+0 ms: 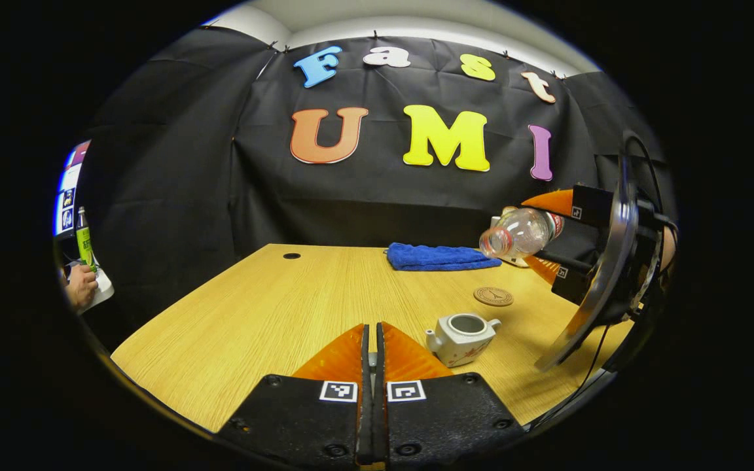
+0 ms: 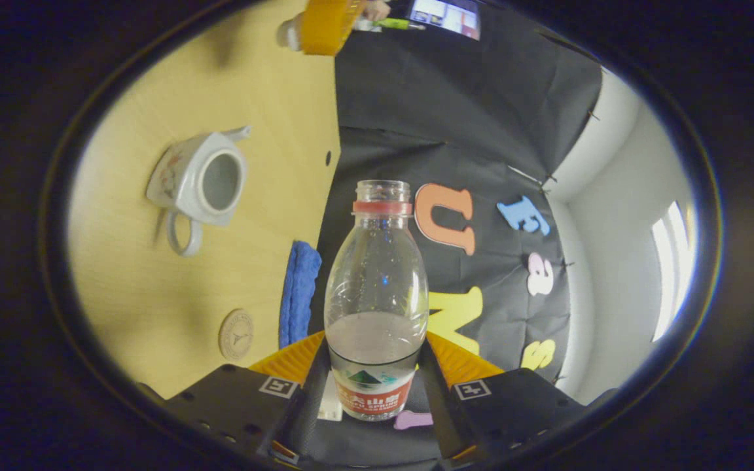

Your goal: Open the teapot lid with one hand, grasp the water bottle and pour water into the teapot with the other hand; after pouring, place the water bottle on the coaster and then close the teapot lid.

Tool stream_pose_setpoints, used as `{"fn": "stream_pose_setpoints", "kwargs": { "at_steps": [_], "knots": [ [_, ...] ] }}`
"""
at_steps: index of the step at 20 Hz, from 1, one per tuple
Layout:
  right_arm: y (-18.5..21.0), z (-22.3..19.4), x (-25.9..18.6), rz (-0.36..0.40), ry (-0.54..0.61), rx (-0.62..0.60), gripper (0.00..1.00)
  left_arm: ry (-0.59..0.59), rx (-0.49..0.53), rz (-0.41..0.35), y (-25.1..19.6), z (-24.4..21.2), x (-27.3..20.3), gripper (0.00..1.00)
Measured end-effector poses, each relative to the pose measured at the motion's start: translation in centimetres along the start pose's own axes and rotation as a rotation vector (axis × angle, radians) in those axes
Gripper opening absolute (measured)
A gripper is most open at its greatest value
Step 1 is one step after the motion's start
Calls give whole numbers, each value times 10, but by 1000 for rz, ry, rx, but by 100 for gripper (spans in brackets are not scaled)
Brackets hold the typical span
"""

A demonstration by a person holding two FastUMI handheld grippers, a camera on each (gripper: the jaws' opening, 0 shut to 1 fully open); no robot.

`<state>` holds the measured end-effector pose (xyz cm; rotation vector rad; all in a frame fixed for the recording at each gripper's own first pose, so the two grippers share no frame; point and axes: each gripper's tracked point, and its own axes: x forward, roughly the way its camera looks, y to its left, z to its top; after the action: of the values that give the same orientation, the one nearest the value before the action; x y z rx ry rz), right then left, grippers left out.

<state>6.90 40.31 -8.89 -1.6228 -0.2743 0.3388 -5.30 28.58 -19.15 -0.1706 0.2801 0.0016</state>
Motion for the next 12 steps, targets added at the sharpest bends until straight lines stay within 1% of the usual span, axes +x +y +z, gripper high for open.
{"fn": "stream_pose_setpoints", "kwargs": {
  "at_steps": [2,3,4,5,6,7,8,9,11,12],
  "knots": [
    [-2,-8,9,26,6,196,71,-10,2,-5,-4,5,1,2],
    [-4,-12,12,37,6,297,73,-13,-3,-11,-7,7,1,2],
    [-6,-17,17,50,6,402,71,-14,-7,-16,-11,10,0,2],
    [-7,-23,21,63,9,516,73,-12,-10,-14,-12,11,1,2],
    [-6,-32,26,74,29,634,71,-15,-11,-9,-13,12,1,2],
    [-7,-38,29,86,48,754,71,-19,-7,-2,-14,14,1,2],
    [-8,-41,32,98,53,867,73,-20,-3,4,-13,16,1,2],
    [-11,-44,34,97,52,973,71,-17,-1,6,-14,16,2,2],
    [-12,-57,34,101,44,1180,71,-5,3,21,-16,12,5,2],
    [-10,-62,35,107,38,1274,73,-2,2,24,-18,12,6,2]
  ]
}}
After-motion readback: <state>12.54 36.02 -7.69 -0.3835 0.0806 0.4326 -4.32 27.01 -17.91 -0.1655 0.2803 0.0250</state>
